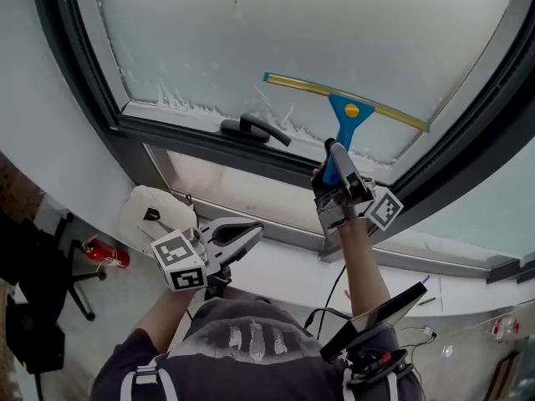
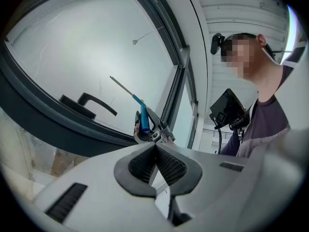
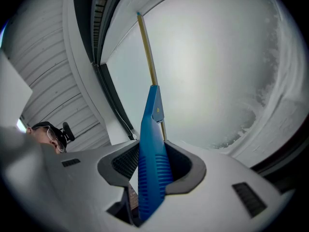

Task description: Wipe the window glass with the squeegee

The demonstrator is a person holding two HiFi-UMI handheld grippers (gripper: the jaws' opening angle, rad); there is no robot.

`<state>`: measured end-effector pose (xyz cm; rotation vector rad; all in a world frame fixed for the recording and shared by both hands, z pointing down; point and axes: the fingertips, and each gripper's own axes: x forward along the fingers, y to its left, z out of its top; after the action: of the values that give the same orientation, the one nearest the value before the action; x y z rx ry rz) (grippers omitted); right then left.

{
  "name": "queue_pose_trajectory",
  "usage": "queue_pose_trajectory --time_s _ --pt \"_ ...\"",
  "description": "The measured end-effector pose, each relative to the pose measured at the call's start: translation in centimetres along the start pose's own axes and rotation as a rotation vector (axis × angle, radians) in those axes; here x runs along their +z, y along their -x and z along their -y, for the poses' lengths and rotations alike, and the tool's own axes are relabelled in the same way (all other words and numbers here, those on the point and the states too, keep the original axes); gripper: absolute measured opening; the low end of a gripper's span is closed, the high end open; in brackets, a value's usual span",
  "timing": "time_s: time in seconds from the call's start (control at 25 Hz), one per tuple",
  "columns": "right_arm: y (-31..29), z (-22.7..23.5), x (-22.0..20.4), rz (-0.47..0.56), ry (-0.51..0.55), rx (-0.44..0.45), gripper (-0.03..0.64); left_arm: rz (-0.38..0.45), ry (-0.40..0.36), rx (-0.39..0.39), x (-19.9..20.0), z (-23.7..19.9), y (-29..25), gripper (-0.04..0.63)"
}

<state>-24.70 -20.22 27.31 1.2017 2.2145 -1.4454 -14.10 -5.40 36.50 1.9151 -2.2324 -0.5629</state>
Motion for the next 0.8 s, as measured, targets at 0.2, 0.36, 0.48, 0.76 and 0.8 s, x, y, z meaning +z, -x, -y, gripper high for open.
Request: queue_pose_trajectory --time_s 0.2,0.36,0.48,0.76,0.8 --pt "0.6 -0.3 -0.3 -0.021 0.033 -0.019 0.14 -0.008 0.016 0.048 -1.1 0.6 0.1 0.006" --pt "-0.1 -1.6 -0.7 -0.034 0.081 0.012 0.14 -0.009 0.018 0.059 -0.9 0.4 1.0 0.006" --pt "-1.5 -3.0 -1.4 -0.057 0.121 0.036 0.14 0.001 0.017 0.049 -0.3 -0.4 2.0 0.006" --pt "-8.6 -5.6 -3.8 -0.111 0.297 0.054 0.14 0.01 0.01 -0.038 2.6 -4.3 7.1 0.005" --pt "-10.0 -6.0 -4.2 -0.11 0.308 0.069 0.14 0.014 0.005 -0.047 3.3 -5.1 8.1 0.006"
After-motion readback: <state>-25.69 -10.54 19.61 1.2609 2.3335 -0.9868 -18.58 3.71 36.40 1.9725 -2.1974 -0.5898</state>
